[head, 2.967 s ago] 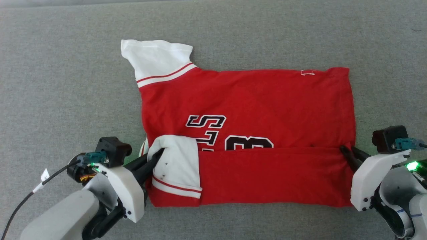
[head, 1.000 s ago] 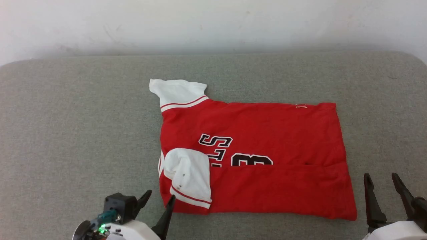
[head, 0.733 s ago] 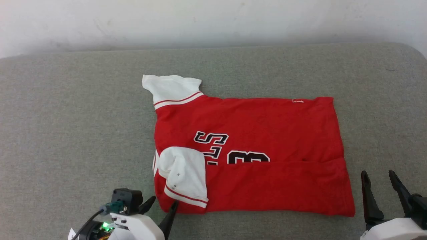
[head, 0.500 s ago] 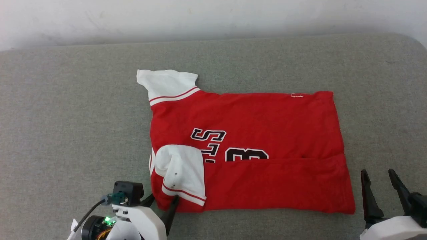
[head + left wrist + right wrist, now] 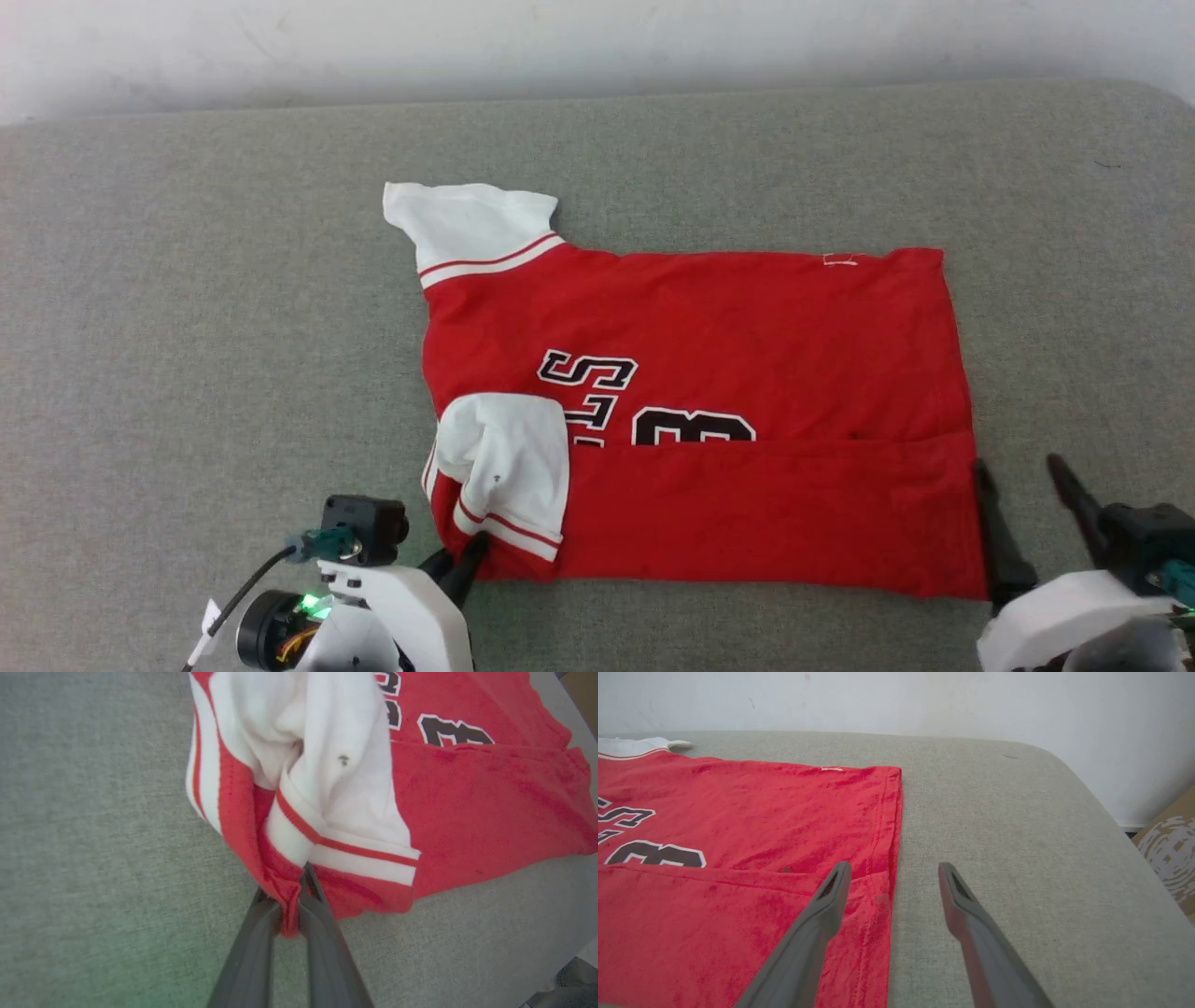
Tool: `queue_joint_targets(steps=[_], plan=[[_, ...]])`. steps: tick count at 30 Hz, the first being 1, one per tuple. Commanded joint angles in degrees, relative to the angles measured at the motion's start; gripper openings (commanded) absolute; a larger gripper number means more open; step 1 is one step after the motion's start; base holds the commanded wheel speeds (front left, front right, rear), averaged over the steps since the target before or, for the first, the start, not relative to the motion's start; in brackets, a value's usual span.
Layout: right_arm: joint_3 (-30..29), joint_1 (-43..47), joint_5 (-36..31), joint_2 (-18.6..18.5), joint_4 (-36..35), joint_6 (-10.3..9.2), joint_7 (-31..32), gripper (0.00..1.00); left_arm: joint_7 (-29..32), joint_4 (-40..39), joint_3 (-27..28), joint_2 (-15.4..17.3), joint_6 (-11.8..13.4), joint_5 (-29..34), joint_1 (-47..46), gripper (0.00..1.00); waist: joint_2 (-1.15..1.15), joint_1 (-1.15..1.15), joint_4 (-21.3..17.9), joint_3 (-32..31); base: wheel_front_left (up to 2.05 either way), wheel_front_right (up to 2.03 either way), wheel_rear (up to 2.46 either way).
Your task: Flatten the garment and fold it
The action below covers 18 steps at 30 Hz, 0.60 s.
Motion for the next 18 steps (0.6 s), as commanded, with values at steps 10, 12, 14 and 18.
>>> queue_joint_targets(steps=[10, 12, 14, 18], plan=[[2.3, 3.6, 2.6, 0.2, -2.3, -0.04, 19.5, 1.0, -1.0, -0.6, 0.4, 0.2, 0.9, -0.5, 1.3, 0.0, 0.0, -0.01, 1.1, 0.2, 0.0, 0.0, 0.0], [1.9, 4.0, 3.7, 0.2, -2.3, -0.04, 20.9, 1.0, -1.2, -0.5, 0.2, 0.1, 0.8, -0.5, 1.0, 0.0, 0.0, -0.01, 1.2, 0.5, 0.0, 0.0, 0.0], [1.8, 4.3, 4.4, 0.2, -2.0, -0.04, 21.9, 1.0, -1.4, -0.4, 0.2, 0.0, 0.7, -0.6, 0.8, 0.0, 0.0, -0.01, 1.2, 0.8, 0.0, 0.0, 0.0], [1.6, 4.3, 4.8, 0.2, -1.5, -0.04, 23.1, 1.0, -1.6, -0.3, 0.1, 0.1, 0.7, -0.6, 0.3, 0.0, 0.0, -0.01, 1.1, 1.4, 0.0, 0.0, 0.0]])
